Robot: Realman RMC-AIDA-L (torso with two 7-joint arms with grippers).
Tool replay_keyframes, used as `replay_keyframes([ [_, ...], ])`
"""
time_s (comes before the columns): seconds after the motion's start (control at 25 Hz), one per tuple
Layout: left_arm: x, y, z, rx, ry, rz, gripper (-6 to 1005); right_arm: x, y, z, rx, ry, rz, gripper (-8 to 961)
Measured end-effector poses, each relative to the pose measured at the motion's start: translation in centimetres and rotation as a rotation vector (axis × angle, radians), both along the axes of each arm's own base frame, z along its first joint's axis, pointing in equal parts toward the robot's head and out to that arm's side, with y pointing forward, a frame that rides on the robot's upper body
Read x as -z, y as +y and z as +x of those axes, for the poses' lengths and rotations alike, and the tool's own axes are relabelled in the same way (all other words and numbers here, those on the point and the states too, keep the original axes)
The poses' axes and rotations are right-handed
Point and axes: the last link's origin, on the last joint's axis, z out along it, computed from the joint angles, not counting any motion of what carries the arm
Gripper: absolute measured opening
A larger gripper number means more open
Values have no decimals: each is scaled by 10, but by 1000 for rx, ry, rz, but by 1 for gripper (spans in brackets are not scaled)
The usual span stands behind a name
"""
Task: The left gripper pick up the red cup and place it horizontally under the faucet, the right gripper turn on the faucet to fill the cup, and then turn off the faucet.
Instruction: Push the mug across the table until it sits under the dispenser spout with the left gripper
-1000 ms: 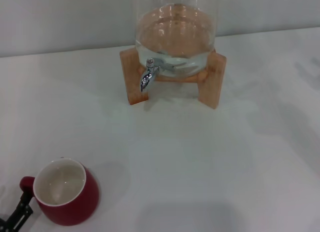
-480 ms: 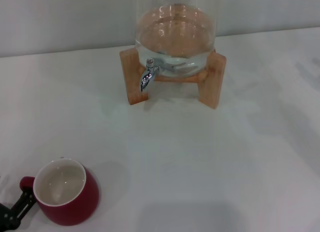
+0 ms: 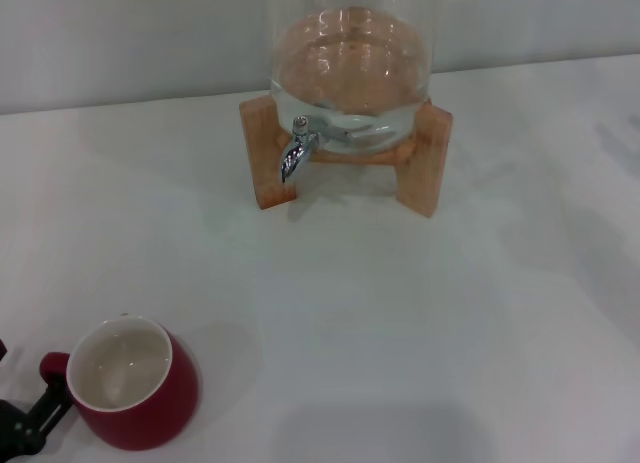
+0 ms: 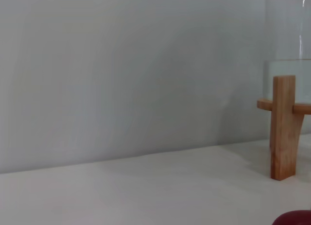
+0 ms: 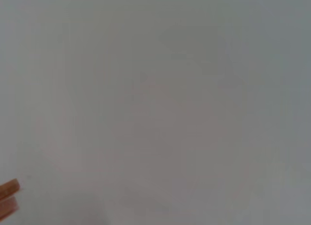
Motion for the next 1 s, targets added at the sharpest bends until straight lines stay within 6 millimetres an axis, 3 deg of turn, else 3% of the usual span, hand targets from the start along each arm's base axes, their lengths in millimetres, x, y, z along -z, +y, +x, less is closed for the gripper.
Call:
replay_keyframes([
  [0.4, 2, 2, 3, 26, -12, -40, 801, 0, 1, -1, -2, 0, 2, 661],
  [0.64, 4, 2, 4, 32, -6, -57, 581, 0, 1, -1, -2, 0, 2, 661],
  [0.84, 5, 2, 3, 28, 0, -61, 347, 0, 1, -1, -2, 0, 1, 661],
  [0.96, 5, 3, 3, 27, 1, -62, 138, 1, 1, -1, -3, 3, -2, 661],
  [1.0, 5, 3, 3, 27, 1, -62, 128, 1, 1, -1, -3, 3, -2, 661],
])
